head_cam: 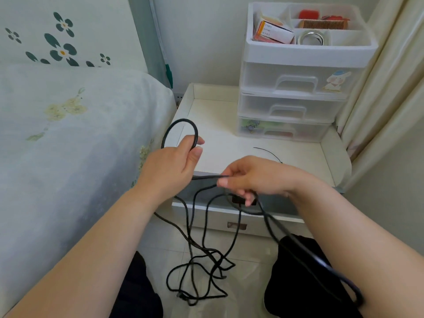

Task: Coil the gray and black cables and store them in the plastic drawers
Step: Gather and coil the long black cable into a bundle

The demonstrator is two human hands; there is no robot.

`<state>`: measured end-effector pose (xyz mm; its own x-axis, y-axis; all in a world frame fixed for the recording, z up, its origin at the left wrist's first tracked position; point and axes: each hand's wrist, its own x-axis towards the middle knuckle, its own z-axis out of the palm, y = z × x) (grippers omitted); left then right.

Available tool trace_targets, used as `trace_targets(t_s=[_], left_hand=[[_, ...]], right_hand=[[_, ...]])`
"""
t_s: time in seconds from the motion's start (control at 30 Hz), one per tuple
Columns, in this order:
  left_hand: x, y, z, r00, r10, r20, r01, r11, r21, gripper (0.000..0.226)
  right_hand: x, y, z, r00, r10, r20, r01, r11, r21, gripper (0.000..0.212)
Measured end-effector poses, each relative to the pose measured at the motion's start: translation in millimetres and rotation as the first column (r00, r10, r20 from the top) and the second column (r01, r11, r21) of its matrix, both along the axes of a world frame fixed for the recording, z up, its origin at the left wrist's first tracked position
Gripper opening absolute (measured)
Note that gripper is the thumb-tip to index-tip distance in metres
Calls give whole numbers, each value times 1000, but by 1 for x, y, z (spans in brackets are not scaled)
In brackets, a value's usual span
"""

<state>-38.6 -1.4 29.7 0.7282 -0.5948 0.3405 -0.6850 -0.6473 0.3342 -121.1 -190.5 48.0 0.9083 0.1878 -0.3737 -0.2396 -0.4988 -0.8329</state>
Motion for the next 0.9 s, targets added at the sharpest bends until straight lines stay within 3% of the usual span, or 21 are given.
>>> trace_targets(t_s=[0.13, 0.2, 0.27, 0.33, 0.4, 0.53, 0.57, 0.63, 0.7, 0.77, 0.8, 0.9], left_hand=[[-8, -6, 1, 951, -37, -308, 56, 997, 53, 56], [-11, -9, 3, 817, -92, -570, 78, 996, -49, 61], [-13, -9, 8, 620, -218, -754, 86, 974, -211, 62], [-14, -8, 12, 470, -359, -807, 39, 921, -387, 52], [-12, -6, 13, 388, -453, -803, -36, 863, -504, 45], [-4, 1, 13, 172, -652, -738, -259, 693, -673, 40], [-2, 2, 15, 135, -695, -706, -338, 637, -692, 43], [3, 7, 18, 98, -762, -640, -454, 538, -710, 52], [8, 13, 21, 61, -799, -598, -494, 496, -714, 56], [10, 19, 22, 29, -803, -595, -443, 523, -728, 47], [9, 21, 23, 33, -792, -610, -390, 552, -737, 42], [6, 21, 24, 212, -643, -735, -204, 707, -677, 26]], right_hand=[[4, -7, 4, 975, -118, 191, 115, 993, 27, 23], [4, -5, 4, 936, -165, 312, 190, 981, -52, 24], [4, -3, 3, 862, -162, 481, 284, 939, -192, 28], [5, -1, 1, 783, -141, 606, 394, 866, -309, 33], [7, -1, 1, 732, -165, 661, 465, 830, -307, 36], [5, -4, 3, 718, -214, 663, 412, 897, -157, 26], [4, -4, 4, 739, -194, 645, 372, 916, -151, 33], [1, -3, 4, 815, -216, 538, 290, 955, -56, 46], [-3, 1, 4, 884, -270, 382, 214, 959, 185, 33], [-4, 3, 1, 900, -308, 308, 172, 902, 396, 20], [-5, 6, 2, 902, -321, 288, 153, 863, 482, 25], [-3, 8, 8, 927, -348, 138, 167, 715, 678, 55]])
